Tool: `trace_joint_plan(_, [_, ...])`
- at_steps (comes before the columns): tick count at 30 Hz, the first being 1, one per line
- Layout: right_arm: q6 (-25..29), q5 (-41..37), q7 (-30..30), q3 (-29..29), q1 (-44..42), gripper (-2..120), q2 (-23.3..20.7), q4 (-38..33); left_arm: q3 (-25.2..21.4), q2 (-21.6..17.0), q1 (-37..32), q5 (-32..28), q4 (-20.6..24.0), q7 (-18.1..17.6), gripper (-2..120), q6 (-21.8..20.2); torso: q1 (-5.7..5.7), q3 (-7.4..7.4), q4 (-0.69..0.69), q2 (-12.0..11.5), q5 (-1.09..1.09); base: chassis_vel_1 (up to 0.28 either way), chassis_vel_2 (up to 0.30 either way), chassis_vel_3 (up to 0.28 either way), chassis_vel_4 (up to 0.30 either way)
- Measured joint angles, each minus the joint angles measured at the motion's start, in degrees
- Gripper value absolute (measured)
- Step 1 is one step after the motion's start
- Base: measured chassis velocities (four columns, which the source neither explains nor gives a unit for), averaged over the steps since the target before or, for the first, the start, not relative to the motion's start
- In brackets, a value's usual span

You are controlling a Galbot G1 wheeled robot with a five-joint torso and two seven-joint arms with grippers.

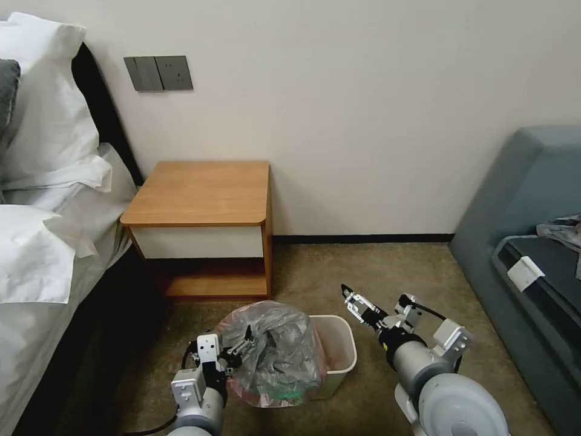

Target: Pick up the garbage bag from the table and place it over the trash can.

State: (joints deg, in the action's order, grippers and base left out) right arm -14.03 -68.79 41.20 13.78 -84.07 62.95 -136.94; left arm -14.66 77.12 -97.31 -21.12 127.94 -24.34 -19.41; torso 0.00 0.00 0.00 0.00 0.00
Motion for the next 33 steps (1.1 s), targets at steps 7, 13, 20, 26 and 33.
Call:
trace_joint_plan(7, [0.02,-0.15,0.08,-0.2,-0.25,100,0.23,0.05,0.77,0.2,0.33,-0.65,-0.7,-0.96,93,-0.29,0.0,0.0,0.0,0.0,0.0,0.0,0.0,0.0,0.0])
trace_joint_plan(13, [0.05,-0.11,0.08,-0.51,-0.6,100,0.47,-0.14,1.26,0.19,0.48,-0.6,-0.7,-1.02,92,-0.29,0.0,0.0,0.0,0.0,0.0,0.0,0.0,0.0,0.0])
trace_joint_plan(20, [0.09,0.21,0.08,-0.24,-1.4,100,0.7,-0.52,2.34,0.2,0.88,-0.19,-1.45,-0.97,92,-0.18,0.0,0.0,0.0,0.0,0.0,0.0,0.0,0.0,0.0])
trace_joint_plan(26, [0.17,0.7,0.08,0.2,-2.08,100,0.78,-0.78,3.43,0.35,1.31,2.02,-2.13,-0.46,93,0.39,0.0,0.0,0.0,0.0,0.0,0.0,0.0,0.0,0.0])
trace_joint_plan(33, [0.22,0.93,0.11,0.3,-2.4,100,1.08,-0.84,5.01,0.6,1.61,3.24,-2.76,-0.09,92,0.66,0.0,0.0,0.0,0.0,0.0,0.0,0.0,0.0,0.0])
